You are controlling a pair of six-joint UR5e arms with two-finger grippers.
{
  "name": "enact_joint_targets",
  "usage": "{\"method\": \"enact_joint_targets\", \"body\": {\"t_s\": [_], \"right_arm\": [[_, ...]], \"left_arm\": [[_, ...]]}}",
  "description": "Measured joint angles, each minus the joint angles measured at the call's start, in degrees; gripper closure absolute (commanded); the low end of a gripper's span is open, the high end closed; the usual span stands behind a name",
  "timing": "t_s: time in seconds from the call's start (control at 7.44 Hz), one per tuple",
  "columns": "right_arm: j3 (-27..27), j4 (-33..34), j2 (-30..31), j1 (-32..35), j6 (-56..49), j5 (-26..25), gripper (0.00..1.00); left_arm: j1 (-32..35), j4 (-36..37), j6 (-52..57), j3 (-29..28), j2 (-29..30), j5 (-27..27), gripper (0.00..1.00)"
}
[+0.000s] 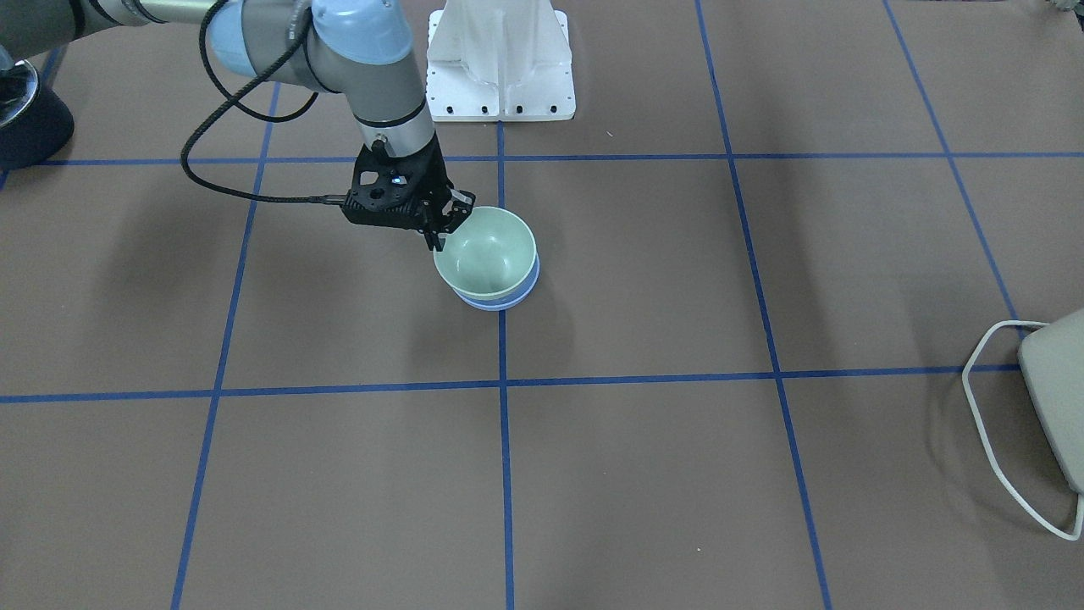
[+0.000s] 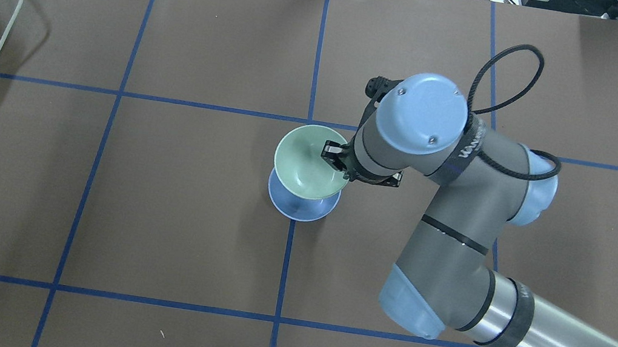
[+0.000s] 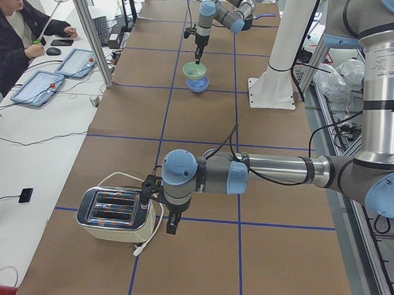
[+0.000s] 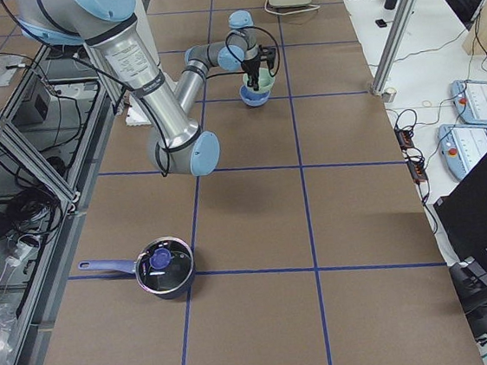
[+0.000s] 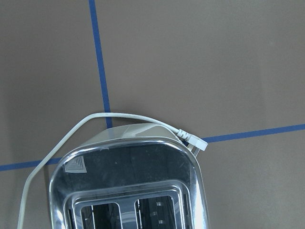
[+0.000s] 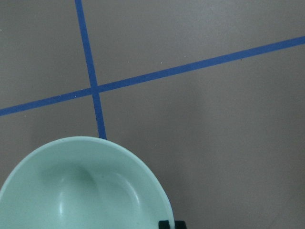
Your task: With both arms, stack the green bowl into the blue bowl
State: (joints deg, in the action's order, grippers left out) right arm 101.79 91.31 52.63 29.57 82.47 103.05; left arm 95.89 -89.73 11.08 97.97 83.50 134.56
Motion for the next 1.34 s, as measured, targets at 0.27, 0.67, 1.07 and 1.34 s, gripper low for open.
{"method": "enact_joint_targets", "body": {"t_s": [0.27,0.67,1.07,1.34], "right_arm": [[-1.9,-0.1,-0.5,-1.7,0.4,-1.6,1.0],[-3.4,-0.2,-0.3,-2.3,0.3,-1.9,1.0],[-3.8,-0.2,-0.3,-2.4,0.2,-1.9,0.79],[-3.9,-1.1,-0.2,-2.4,0.2,-1.9,0.0]], "left_arm": [[-0.1,0.0,0.0,0.1,0.0,0.0,0.01],[-0.1,0.0,0.0,0.1,0.0,0.0,0.01],[-0.1,-0.1,0.0,0.1,0.0,0.0,0.01],[-0.1,-0.1,0.0,0.1,0.0,0.0,0.01]]}}
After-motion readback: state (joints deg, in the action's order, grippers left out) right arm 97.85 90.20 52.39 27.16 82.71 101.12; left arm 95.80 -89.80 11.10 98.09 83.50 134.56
